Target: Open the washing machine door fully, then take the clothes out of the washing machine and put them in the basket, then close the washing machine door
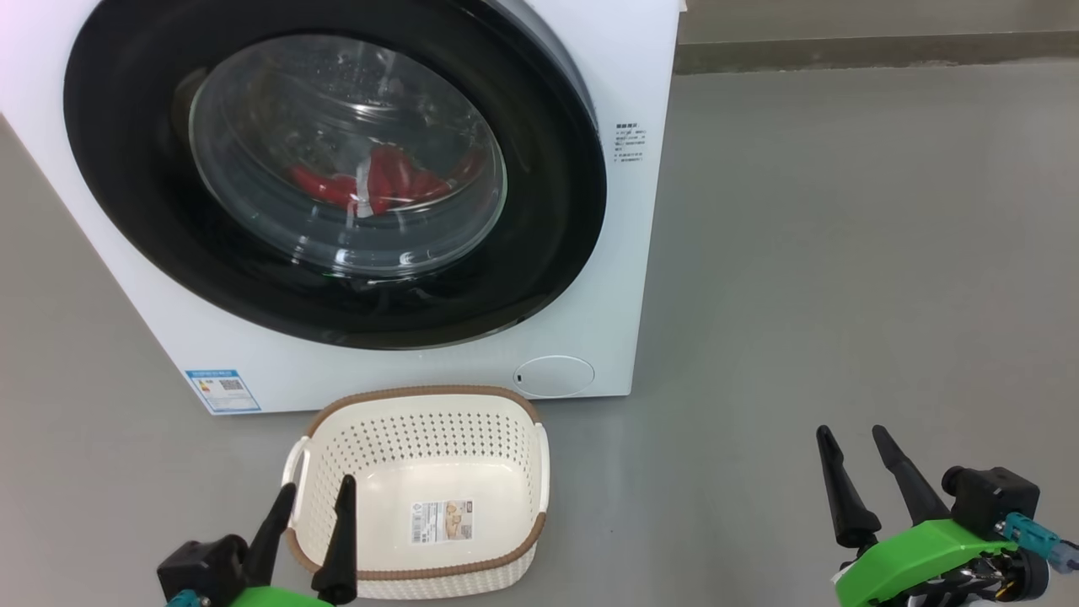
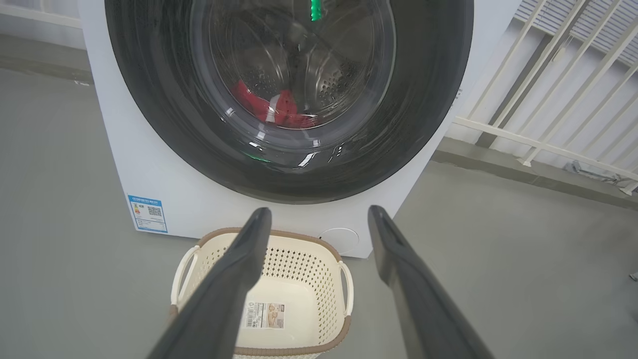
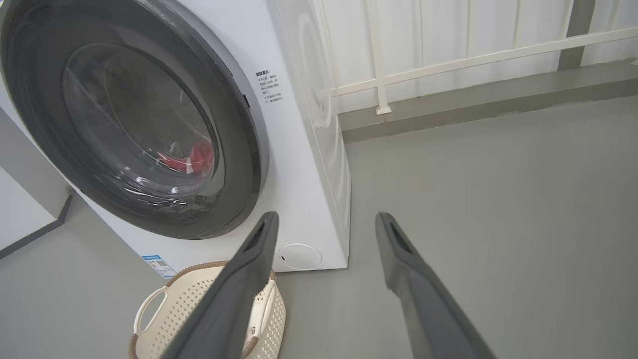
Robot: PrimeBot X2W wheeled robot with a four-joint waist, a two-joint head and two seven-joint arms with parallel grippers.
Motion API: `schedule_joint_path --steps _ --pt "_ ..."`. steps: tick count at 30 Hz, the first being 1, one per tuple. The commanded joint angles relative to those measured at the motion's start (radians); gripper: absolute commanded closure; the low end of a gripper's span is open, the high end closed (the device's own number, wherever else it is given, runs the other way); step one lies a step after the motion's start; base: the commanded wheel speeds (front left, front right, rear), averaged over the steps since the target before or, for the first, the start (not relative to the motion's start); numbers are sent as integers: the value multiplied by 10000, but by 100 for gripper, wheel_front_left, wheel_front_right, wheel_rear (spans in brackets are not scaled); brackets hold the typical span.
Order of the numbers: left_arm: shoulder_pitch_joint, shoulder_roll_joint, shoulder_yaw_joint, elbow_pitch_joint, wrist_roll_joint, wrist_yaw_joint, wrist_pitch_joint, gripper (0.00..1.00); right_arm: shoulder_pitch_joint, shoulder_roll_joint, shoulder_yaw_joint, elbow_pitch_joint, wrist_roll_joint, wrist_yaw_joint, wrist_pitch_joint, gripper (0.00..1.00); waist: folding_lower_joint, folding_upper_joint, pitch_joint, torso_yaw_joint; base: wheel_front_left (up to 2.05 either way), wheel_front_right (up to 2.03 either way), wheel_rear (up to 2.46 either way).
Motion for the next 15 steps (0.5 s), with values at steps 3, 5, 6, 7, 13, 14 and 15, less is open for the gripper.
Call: schedule_joint_path --steps 3,5,6,7,13,14,15 --pt "-528 134 187 -127 491 125 -205 0 -359 -63 215 -158 -527 3 -204 0 0 0 -20 17 0 0 0" --pt "-546 133 168 -66 705 160 -264 0 -354 -59 204 -114 -756 3 -263 0 0 0 -36 34 0 0 0" --pt "-555 133 166 -41 810 184 -294 0 -353 -57 208 -99 -883 3 -293 0 0 0 -44 42 0 0 0" --pt "-565 134 165 -19 916 207 -323 0 -351 -55 210 -86 -1012 3 -322 0 0 0 -50 50 0 0 0" --pt "-618 141 121 45 1571 318 -500 0 -351 -35 225 -9 -1721 3 -498 0 0 0 -69 71 0 0 0" --pt "-628 140 114 50 1685 342 -531 0 -348 -32 223 6 -1837 3 -529 0 0 0 -68 74 0 0 0" --pt "-637 140 111 51 1802 375 -560 0 -350 -30 226 16 -1953 4 -558 0 0 0 -68 76 0 0 0"
